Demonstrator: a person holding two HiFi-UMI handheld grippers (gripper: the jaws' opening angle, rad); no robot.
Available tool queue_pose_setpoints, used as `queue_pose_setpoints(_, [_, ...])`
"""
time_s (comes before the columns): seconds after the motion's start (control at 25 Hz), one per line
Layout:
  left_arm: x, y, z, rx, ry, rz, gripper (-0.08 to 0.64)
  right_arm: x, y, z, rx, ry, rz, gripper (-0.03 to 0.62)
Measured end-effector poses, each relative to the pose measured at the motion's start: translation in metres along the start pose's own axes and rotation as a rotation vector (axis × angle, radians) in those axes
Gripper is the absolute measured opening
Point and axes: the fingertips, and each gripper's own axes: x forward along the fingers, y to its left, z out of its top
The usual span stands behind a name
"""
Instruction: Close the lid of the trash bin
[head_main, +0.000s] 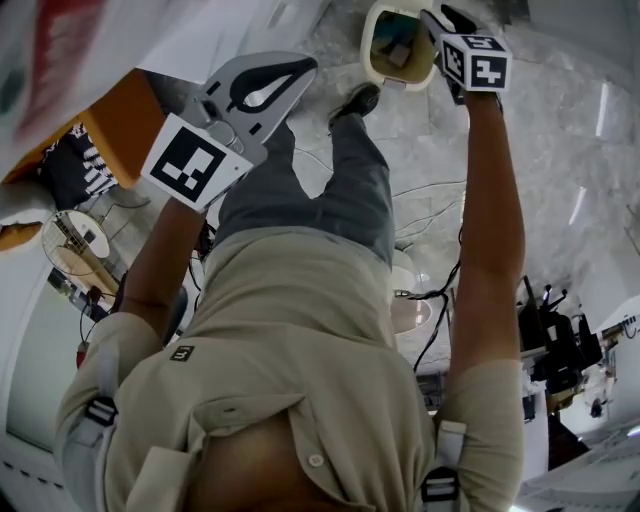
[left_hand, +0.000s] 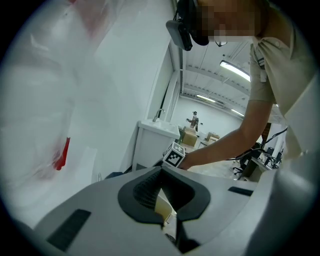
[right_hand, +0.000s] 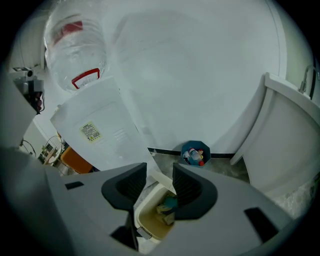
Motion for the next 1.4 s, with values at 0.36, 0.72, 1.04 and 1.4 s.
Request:
queue_pose_setpoints(0.36, [0.007, 0.003, -0.021, -0.039, 0.023, -0.014, 0.014, 0.033, -0.01, -0.016, -0.046, 0.052, 0.005, 0.186])
queue_pose_setpoints(0.72, [0.017, 0.011, -0.031, -0.062, 0.044, -0.023, 0.014, 0.054, -0.006, -0.039, -0.009, 0.101, 0.04, 0.189])
queue_pose_setpoints(1.04, [0.026, 0.004, -0.03, -0.062, 0.057, -0.05, 0.015, 0.048, 0.006, -0.052, 0.029, 0.099, 0.078, 0.189])
queue_pose_setpoints(1.4, [0.032, 0.005, -0.029, -0.052, 0.068, -0.067, 0.014, 0.043, 0.024, -0.084, 0.062, 0.144, 0.123, 0.198])
